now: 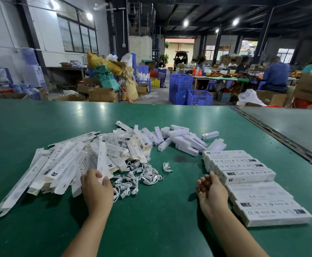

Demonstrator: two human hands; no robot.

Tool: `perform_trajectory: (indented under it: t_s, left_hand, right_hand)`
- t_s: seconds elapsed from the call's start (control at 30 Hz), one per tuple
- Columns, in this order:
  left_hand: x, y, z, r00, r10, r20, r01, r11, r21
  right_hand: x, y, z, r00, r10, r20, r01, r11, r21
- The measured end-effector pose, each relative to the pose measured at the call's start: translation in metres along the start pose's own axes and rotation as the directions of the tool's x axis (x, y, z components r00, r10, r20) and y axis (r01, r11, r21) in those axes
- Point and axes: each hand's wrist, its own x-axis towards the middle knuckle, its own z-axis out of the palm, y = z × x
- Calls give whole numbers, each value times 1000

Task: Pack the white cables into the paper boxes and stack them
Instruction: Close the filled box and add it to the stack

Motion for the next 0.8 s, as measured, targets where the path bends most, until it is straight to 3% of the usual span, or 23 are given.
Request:
perform_trajectory:
  t_s: [0.1,0.2,0.3,0.4,0.57,0.8]
  left_hand:
    - [5,-1,1,992,-121,23,123,974,-192]
    - [7,1,1,960,-236,148,278,838,-469]
    - [-1,7,4,931,-241,275,360,733,-577]
    - [-14,16,10,908,-190,374,392,700,-597]
    - [-32,27,16,925,-64,374,298,732,-613]
    - [-51,31,23,911,47,411,225,776,-589]
  right_hand:
    - [-1,1,0,1000,-16,-3,16,1000,-24]
    - [1,2,-1,1000,-31,-2,31,998,-46]
    - [0,5,0,994,-86,62,96,979,-182]
    - [-8,11,3,956,-155,250,247,884,-397]
    - [-32,27,7,755,-10,656,447,740,-503]
    - [-53,45,15,530,109,841,636,605,-479]
